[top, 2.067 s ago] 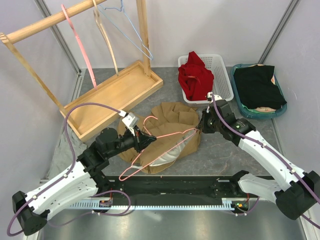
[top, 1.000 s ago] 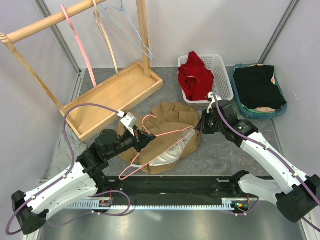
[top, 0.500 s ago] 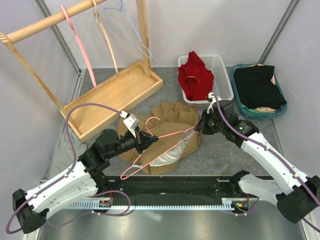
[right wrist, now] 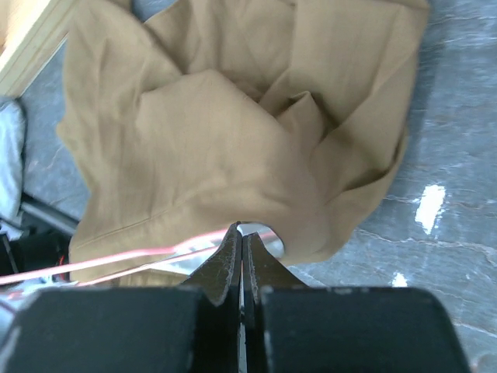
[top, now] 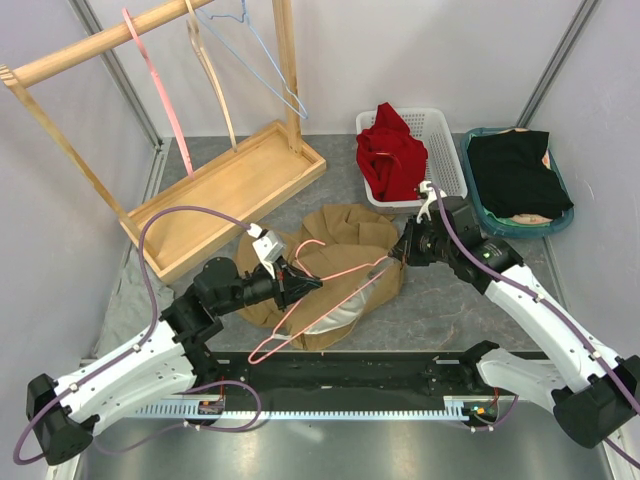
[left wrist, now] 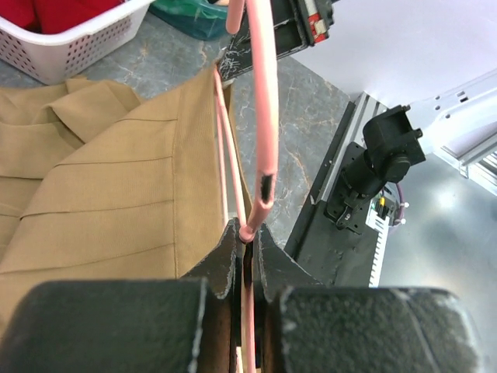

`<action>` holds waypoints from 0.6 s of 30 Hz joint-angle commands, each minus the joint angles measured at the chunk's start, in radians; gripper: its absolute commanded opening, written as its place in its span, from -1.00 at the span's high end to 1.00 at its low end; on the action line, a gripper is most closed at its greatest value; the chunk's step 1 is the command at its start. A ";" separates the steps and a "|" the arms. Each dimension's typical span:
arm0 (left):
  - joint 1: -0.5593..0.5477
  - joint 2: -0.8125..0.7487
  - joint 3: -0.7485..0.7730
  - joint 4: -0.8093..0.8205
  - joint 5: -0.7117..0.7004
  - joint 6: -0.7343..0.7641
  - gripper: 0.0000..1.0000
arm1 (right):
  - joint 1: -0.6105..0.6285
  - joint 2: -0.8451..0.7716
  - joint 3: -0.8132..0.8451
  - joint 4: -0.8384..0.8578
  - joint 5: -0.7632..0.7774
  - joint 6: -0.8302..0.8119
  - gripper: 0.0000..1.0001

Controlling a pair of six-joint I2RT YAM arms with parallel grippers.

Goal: Place the skirt on the hanger

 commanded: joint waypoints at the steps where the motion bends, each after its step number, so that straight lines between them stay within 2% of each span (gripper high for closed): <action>1: -0.012 0.028 -0.007 0.085 0.097 0.012 0.96 | -0.003 -0.023 0.055 0.061 -0.138 -0.020 1.00; 5: -0.015 0.060 -0.002 0.117 0.088 0.008 0.96 | -0.004 -0.019 0.044 0.069 -0.262 -0.049 1.00; 10: -0.018 0.059 -0.007 0.158 0.024 -0.005 0.97 | -0.003 -0.023 0.017 0.069 -0.328 -0.058 1.00; 18: -0.018 0.062 -0.025 0.213 0.028 -0.029 0.96 | -0.003 -0.040 -0.008 0.086 -0.456 -0.071 1.00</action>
